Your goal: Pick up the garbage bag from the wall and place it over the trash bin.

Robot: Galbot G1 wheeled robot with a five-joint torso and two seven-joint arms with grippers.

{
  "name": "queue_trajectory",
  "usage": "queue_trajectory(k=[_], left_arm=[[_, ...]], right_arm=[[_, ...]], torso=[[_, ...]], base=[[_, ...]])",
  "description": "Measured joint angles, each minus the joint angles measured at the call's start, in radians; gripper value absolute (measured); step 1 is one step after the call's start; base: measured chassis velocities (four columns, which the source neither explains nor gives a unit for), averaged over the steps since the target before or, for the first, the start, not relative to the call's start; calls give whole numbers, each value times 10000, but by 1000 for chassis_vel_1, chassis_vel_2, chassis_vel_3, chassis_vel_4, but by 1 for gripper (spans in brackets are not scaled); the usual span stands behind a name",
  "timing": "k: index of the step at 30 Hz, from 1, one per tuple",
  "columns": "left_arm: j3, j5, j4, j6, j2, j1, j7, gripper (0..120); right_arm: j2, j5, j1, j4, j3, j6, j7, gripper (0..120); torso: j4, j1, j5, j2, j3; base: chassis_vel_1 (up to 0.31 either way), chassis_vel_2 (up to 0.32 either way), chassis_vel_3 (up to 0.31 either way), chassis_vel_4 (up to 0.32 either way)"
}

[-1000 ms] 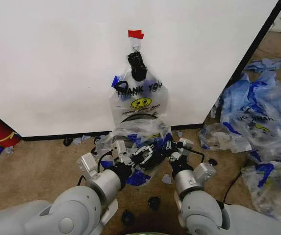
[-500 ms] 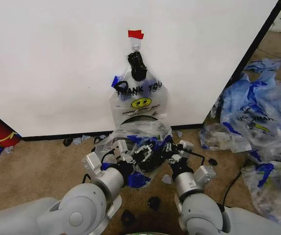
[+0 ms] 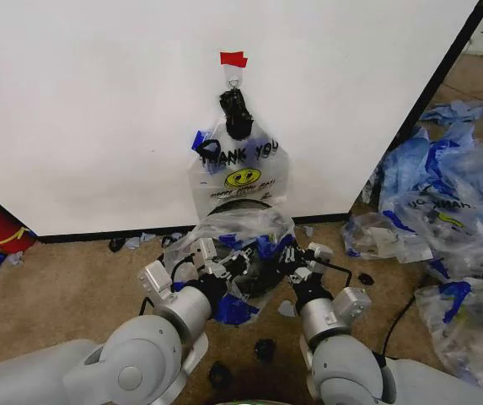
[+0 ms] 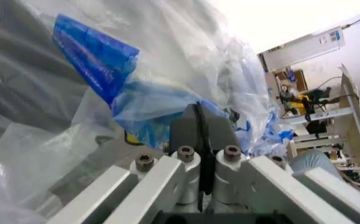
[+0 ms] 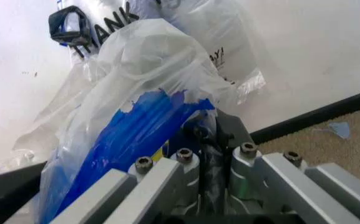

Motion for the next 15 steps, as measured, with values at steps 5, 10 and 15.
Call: queue_trajectory(k=[5, 10, 15], left_arm=[[21, 147, -74, 20, 164, 108, 43, 0], [52, 153, -385, 142, 585, 148, -107, 0], [9, -80, -589, 233, 611, 163, -205, 15]], right_arm=[[4, -35, 33, -50, -15, 4, -5, 1], [-1, -50, 110, -106, 7, -3, 0, 1], [34, -50, 132, -105, 45, -15, 13, 1]], torso=[[2, 0, 1, 0, 0], [1, 0, 3, 0, 0], [0, 0, 1, 0, 0]], base=[[0, 0, 0, 0], [0, 0, 0, 0], [0, 0, 0, 0]])
